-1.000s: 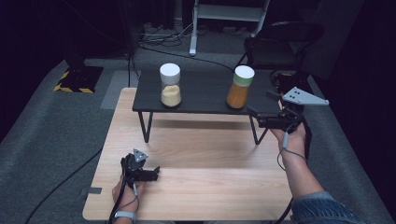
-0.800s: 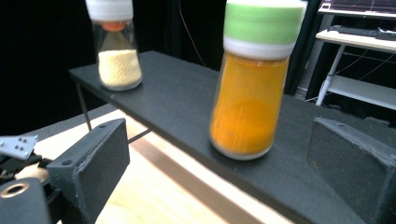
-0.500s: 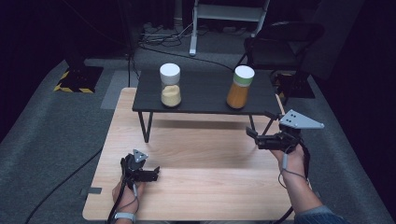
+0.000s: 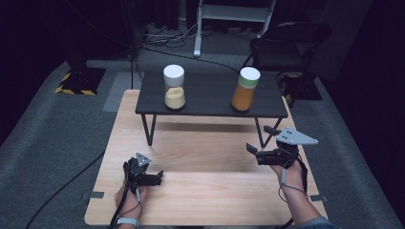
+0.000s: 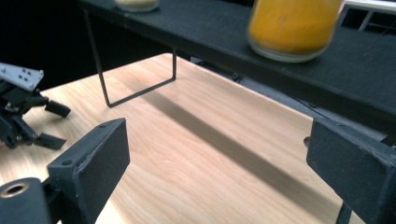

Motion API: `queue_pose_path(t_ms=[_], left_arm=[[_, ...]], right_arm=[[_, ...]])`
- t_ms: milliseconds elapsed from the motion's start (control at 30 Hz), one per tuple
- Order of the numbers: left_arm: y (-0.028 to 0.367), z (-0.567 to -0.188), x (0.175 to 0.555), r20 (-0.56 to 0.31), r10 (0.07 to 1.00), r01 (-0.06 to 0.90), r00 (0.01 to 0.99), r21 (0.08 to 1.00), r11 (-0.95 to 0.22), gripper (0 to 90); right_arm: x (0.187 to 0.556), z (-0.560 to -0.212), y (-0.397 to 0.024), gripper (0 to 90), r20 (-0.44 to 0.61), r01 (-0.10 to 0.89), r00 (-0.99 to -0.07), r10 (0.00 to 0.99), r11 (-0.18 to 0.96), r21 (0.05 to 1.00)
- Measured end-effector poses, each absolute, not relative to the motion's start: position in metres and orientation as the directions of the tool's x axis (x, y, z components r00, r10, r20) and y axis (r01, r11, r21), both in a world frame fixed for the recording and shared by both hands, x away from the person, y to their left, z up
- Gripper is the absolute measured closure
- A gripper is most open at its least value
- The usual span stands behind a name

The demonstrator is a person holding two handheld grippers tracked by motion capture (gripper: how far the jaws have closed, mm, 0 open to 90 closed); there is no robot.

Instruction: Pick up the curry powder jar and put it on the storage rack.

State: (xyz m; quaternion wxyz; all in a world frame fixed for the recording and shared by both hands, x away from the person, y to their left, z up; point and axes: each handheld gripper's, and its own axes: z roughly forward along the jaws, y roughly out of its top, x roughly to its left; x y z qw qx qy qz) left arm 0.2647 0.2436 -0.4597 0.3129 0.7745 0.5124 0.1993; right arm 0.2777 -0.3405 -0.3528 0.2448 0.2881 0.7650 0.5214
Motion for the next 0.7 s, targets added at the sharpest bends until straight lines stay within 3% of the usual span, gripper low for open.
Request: queue_pose_path(t_ms=[700], left_arm=[[0.244,-0.460,0.264,-0.014,0.919,0.670,0.394,0.689,-0.277,1.0]], right_arm=[[0.275,-0.399,-0.339,5.8,-0.054,0.266,-0.715,0.697,0.343,0.901]])
